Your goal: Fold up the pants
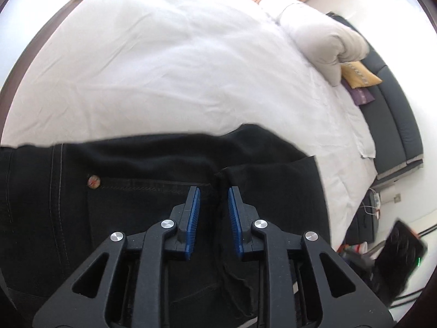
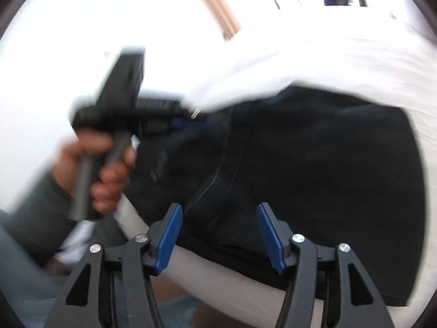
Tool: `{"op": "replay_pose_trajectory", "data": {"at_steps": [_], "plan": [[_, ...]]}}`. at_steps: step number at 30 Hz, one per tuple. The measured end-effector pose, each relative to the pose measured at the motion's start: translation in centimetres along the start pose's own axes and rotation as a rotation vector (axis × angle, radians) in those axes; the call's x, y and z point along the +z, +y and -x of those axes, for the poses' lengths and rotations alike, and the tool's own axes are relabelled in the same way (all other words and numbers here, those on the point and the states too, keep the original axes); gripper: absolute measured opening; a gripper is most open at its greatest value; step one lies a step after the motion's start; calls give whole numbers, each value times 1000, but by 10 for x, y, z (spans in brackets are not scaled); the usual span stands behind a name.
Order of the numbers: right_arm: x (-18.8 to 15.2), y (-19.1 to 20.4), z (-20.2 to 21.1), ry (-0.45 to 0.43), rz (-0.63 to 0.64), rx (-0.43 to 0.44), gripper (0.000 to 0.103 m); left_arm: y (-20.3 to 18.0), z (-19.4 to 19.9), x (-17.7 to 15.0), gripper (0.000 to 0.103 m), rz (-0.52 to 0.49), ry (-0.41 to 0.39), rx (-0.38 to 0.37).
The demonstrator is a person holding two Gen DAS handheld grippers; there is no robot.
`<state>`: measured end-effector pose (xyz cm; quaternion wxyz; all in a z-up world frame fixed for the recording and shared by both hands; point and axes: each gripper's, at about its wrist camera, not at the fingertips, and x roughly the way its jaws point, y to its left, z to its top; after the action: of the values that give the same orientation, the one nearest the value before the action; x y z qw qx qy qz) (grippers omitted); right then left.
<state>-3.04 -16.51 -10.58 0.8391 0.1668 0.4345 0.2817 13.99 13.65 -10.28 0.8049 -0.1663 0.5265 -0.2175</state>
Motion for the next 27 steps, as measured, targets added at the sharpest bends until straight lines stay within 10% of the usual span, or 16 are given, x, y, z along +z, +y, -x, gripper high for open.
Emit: {"op": "replay_pose_trajectory", "data": {"at_steps": [7,16,19,27], "plan": [[61,-133,65,-42,-189,219,60,-64,-64,-28,20,-151,141,-134],[87,-233,0,64,-367,372,60,-48,-92,-57,20,-140,184,-116],[69,-240,-21,92,-411,361,45,-48,-92,-61,20,-149,165,-121],[-11,-183,0,247,-335,415,46,-30,-81,-65,20,-115,150,-163]]}}
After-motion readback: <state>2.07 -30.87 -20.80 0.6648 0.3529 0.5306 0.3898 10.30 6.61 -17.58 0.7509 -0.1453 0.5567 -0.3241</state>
